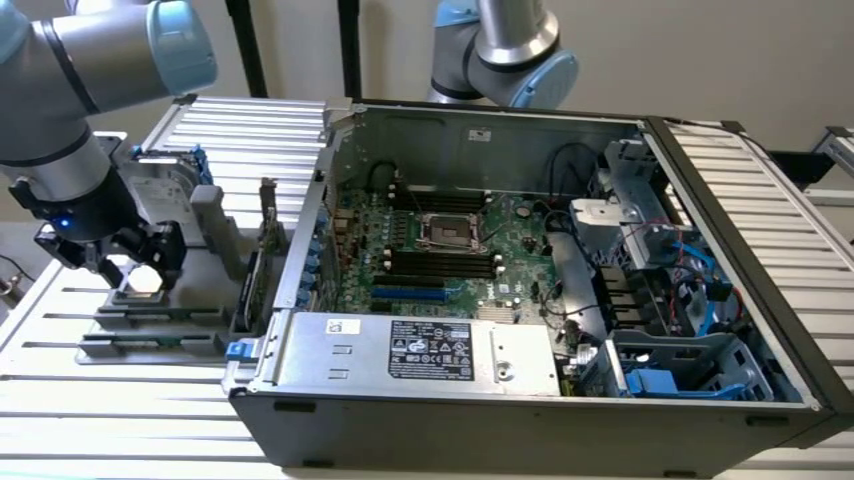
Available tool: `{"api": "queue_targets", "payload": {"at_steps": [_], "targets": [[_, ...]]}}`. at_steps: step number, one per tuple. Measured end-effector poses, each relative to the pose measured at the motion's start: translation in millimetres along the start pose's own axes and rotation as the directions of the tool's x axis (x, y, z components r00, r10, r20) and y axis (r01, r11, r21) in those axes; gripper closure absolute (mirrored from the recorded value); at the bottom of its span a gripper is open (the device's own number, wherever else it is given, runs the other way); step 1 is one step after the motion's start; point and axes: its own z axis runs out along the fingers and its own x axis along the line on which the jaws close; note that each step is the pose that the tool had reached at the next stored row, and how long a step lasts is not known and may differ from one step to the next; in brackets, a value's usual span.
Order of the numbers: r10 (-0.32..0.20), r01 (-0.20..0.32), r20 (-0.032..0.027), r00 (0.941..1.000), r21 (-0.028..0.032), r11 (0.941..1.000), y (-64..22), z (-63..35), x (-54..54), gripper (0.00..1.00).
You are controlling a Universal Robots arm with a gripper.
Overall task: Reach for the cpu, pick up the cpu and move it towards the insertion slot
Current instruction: 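Pick up the cpu and move it towards the insertion slot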
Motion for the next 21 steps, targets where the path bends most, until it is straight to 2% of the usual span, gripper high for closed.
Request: {"api": "queue_targets", "payload": {"at_steps": [9,10,12,15,18,21], "targets": [[0.000,0.000,-0.0008,1.0000,0.0000,1.0000,0.5,1.1,1.5,0.29],[0.000,0.000,-0.0009,1.0000,0.0000,1.0000,0.5,1.2,1.5,0.31],[0.000,0.000,-0.0013,1.0000,0.0002,1.0000,0.5,1.2,1.6,0.44],[0.000,0.000,-0.0008,1.0000,-0.0001,1.0000,0.5,1.1,1.5,0.45],[0.000,0.000,-0.0009,1.0000,0.0000,1.0000,0.7,-3.2,1.5,0.45],[0.000,0.000,-0.0011,1.0000,-0.0001,1.0000,1.0,-12.0,1.6,0.45]]}}
